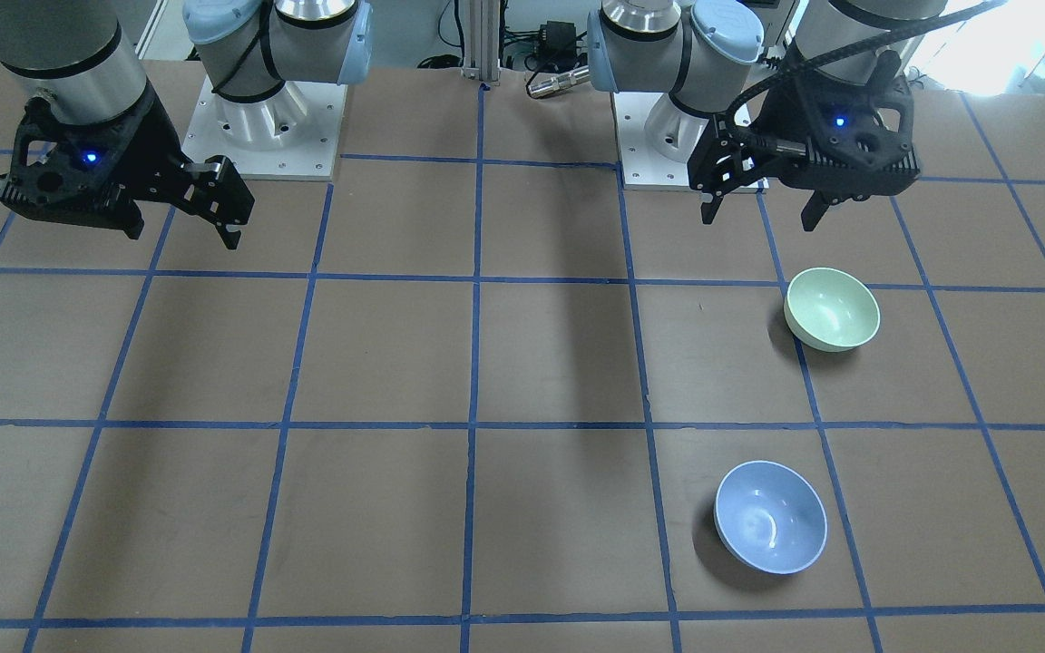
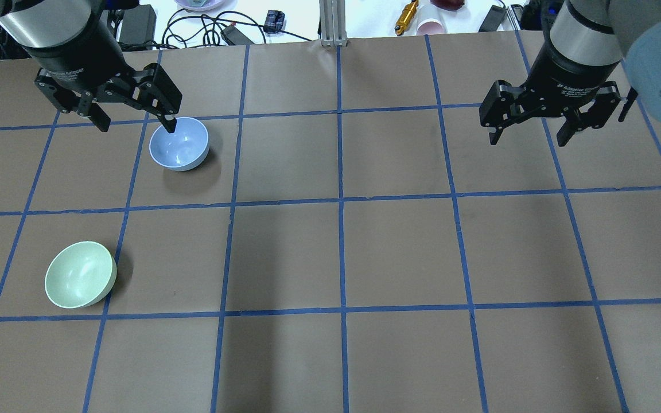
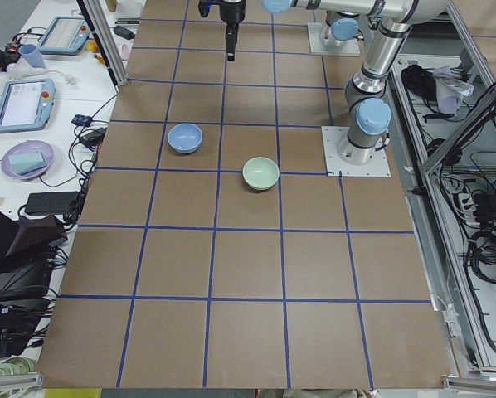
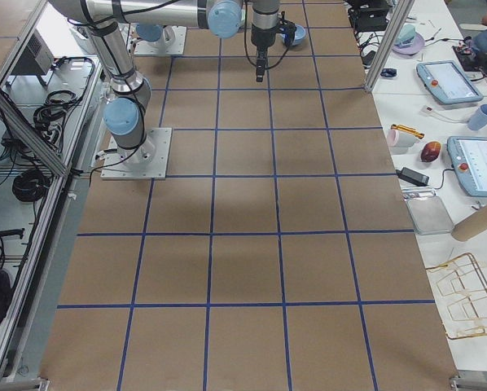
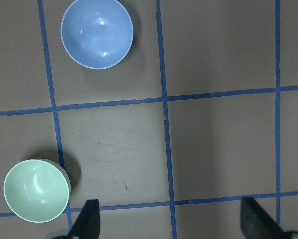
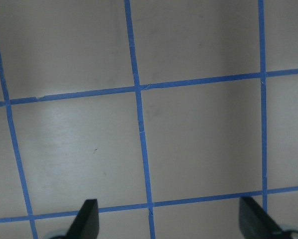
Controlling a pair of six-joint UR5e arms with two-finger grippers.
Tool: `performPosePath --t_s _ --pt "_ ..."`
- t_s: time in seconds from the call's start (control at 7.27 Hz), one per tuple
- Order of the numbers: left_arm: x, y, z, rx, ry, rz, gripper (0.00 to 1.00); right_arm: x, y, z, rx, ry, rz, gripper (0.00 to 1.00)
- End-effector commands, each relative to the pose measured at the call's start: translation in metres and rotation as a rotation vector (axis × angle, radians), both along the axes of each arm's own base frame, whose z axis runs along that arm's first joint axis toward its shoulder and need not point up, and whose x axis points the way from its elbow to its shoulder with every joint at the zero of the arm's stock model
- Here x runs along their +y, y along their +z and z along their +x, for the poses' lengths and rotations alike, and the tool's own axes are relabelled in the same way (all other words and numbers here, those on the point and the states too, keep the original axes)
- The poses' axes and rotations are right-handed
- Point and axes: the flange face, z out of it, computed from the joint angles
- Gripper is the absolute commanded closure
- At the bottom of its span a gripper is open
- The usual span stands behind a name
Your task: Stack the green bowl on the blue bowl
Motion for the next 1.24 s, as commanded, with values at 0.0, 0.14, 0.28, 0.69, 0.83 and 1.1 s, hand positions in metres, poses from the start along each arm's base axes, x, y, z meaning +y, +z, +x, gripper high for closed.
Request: performPosePath --t_s 0.0,0.14,0.28,0.69,0.83,1.1 --pt "0.002 0.003 0.000 -0.004 0.000 -0.004 0.00 0.000 0.000 0.000 0.000 0.000 0.000 0.00" --pt "0.003 0.003 0.001 -0.004 0.002 -0.004 0.00 0.000 0.000 0.000 -0.002 0.000 0.000 0.00" --pt "0.002 0.004 0.002 -0.003 0.005 -0.004 0.00 0.000 0.000 0.000 0.000 0.000 0.000 0.00" --pt "0.003 0.005 0.003 0.009 0.006 -0.005 0.00 0.000 0.000 0.000 0.000 0.000 0.000 0.00" --pt "0.003 0.003 0.003 0.012 0.008 -0.001 0.00 0.000 0.000 0.000 0.000 0.000 0.000 0.00" --pt "0.001 -0.002 0.019 0.011 0.002 0.011 0.00 0.000 0.000 0.000 0.000 0.000 0.000 0.00"
